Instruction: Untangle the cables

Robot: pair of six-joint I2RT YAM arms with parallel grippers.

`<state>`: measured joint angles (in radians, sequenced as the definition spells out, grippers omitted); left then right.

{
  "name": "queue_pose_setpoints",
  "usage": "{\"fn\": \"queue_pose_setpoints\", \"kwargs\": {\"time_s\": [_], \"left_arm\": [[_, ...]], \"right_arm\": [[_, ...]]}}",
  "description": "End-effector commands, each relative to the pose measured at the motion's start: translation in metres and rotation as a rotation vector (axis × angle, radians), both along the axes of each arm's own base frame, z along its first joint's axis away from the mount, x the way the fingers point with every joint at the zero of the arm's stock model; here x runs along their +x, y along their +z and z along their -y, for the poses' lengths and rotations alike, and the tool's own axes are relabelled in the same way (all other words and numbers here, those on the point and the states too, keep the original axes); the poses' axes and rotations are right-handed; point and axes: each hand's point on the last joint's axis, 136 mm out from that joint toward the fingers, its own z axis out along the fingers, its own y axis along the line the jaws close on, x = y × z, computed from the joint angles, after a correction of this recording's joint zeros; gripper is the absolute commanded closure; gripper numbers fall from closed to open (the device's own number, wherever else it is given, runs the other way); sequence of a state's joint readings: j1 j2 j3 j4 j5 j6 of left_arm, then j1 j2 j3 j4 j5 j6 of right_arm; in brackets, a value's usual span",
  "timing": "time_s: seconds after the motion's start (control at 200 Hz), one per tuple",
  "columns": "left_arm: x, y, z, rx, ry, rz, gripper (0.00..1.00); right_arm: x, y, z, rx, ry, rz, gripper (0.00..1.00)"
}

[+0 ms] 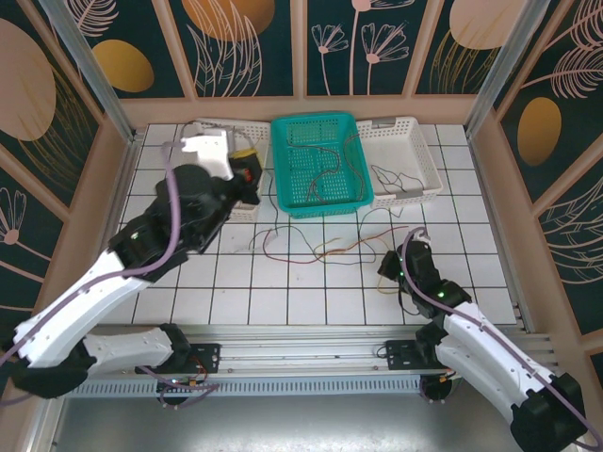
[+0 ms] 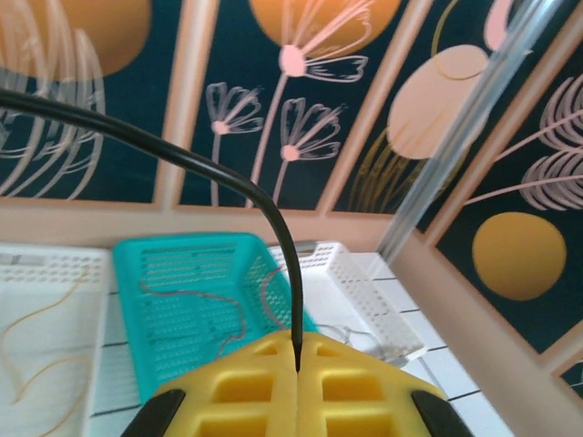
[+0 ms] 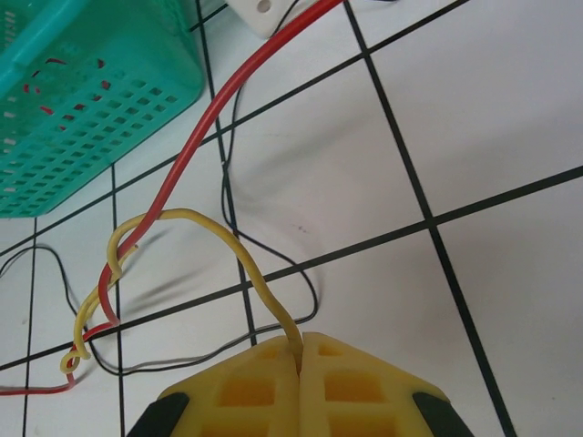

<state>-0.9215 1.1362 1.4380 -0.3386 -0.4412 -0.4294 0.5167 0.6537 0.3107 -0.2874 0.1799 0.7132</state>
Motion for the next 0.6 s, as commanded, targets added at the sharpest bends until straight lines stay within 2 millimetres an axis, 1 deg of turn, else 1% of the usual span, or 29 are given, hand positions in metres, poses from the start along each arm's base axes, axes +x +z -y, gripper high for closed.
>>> {"fn": "queue_pose_setpoints", "kwargs": {"time_s": [0.0,0.25,0.26,0.29,0.365,0.4,0.41,0.42,0.47,0.535,0.55,0.596], "left_arm": [[0.008,0.048,0.030,-0.076,-0.085,0.117,1.00],[0.047,0.082,0.096,-0.084,-0.168,0.187,1.00],[0.048,0.087,0.097,-0.091,-0.169,0.195,1.00],[0.052,0.092,0.103,-0.094,-0.177,0.203,1.00],[0.067,0.096,0.120,-0.090,-0.185,0.209,1.00],[0.073,0.102,0.125,-0.098,-0.193,0.220,1.00],[0.078,0.096,0.132,-0.090,-0.200,0.211,1.00],[0.081,0.094,0.136,-0.088,-0.204,0.208,1.00],[0.091,0.095,0.146,-0.100,-0.218,0.208,1.00],[0.106,0.090,0.163,-0.105,-0.243,0.202,1.00],[0.107,0.091,0.165,-0.112,-0.246,0.203,1.00],[0.119,0.081,0.177,-0.110,-0.255,0.193,1.00]], "right_arm": [[-0.003,-0.005,-0.002,-0.004,0.008,0.010,1.00],[-0.013,-0.010,-0.011,-0.009,0.030,0.015,1.00],[-0.013,-0.010,-0.012,-0.009,0.032,0.016,1.00],[-0.014,-0.009,-0.012,-0.008,0.033,0.020,1.00],[-0.018,-0.010,-0.014,0.001,0.037,0.022,1.00],[-0.019,-0.010,-0.014,0.007,0.039,0.023,1.00],[-0.020,-0.010,-0.014,0.007,0.037,0.023,1.00],[-0.020,-0.011,-0.014,0.008,0.038,0.022,1.00],[-0.022,-0.012,-0.015,0.017,0.041,0.020,1.00],[-0.025,-0.013,-0.017,0.027,0.046,0.017,1.00],[-0.026,-0.013,-0.017,0.030,0.047,0.017,1.00],[-0.028,-0.013,-0.018,0.035,0.051,0.018,1.00]]}}
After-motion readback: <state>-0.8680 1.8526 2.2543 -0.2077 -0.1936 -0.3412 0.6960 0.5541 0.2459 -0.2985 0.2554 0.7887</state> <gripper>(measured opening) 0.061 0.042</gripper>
